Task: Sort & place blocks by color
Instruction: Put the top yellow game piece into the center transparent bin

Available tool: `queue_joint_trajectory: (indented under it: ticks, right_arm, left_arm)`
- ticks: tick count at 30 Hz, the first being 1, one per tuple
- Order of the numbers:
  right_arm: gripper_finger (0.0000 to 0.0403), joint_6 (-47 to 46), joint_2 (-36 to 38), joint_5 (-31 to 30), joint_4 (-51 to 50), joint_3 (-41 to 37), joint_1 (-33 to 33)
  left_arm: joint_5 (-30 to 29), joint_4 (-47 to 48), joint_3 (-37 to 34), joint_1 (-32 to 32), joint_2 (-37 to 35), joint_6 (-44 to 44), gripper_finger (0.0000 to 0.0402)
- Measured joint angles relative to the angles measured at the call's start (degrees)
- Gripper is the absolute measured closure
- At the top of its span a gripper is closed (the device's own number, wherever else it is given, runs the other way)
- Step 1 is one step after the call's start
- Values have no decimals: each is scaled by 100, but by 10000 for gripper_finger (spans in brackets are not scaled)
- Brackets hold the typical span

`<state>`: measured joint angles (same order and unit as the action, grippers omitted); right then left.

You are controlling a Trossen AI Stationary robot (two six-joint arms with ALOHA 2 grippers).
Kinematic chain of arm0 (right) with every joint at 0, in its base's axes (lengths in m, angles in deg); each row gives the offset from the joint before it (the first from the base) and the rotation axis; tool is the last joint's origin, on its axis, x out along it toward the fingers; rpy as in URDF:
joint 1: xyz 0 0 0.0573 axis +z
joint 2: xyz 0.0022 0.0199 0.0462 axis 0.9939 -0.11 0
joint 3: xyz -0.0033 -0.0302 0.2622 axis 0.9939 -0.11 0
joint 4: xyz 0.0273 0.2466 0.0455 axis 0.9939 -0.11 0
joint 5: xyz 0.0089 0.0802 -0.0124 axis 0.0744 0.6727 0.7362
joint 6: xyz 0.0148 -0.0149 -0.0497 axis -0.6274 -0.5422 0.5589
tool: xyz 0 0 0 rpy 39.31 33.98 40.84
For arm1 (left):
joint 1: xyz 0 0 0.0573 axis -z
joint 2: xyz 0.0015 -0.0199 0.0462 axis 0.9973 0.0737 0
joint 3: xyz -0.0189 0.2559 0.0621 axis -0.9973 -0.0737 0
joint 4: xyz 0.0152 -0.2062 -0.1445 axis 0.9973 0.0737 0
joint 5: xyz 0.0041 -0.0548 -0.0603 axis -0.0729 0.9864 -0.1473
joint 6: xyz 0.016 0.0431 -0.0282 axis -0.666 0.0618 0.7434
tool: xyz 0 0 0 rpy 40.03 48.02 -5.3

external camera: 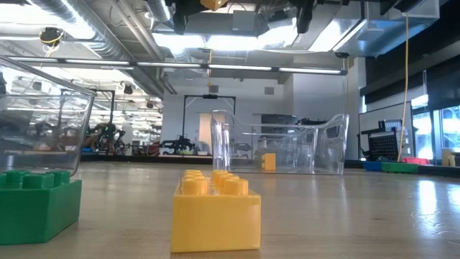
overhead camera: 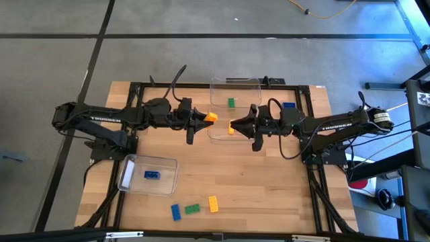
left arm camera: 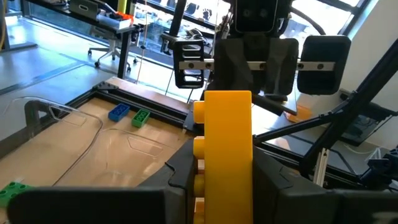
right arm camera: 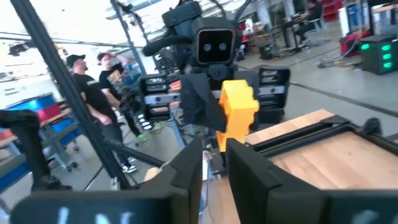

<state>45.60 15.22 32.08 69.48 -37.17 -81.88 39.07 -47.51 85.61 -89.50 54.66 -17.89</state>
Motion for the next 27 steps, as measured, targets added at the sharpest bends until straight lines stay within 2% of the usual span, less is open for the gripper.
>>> queue_joint_trajectory:
  ticks: [6, 9, 13, 21, 24, 27]
  right_arm:
    - [333, -285, -1, -197, -4, 0, -27]
    - [318, -508, -1, -283, -6, 0, -97]
    - [261, -743, -1, -44, -6, 0, -236]
    - [115, -1165, -39, 40, 25, 0, -341]
    - [88, -1032, -219, 40, 295, 40, -341]
    - [83, -562, -569, 41, 206, 351, -291]
  left_arm:
    - [0, 3, 0, 0, 0, 0, 319]
    - [38, 3, 0, 0, 0, 0, 319]
    - [165, 5, 0, 1, 0, 3, 319]
    - [175, 5, 0, 2, 0, 144, 319]
    - [165, -84, 0, 2, 4, 253, 319]
    - [163, -334, 17, 30, 165, 297, 319]
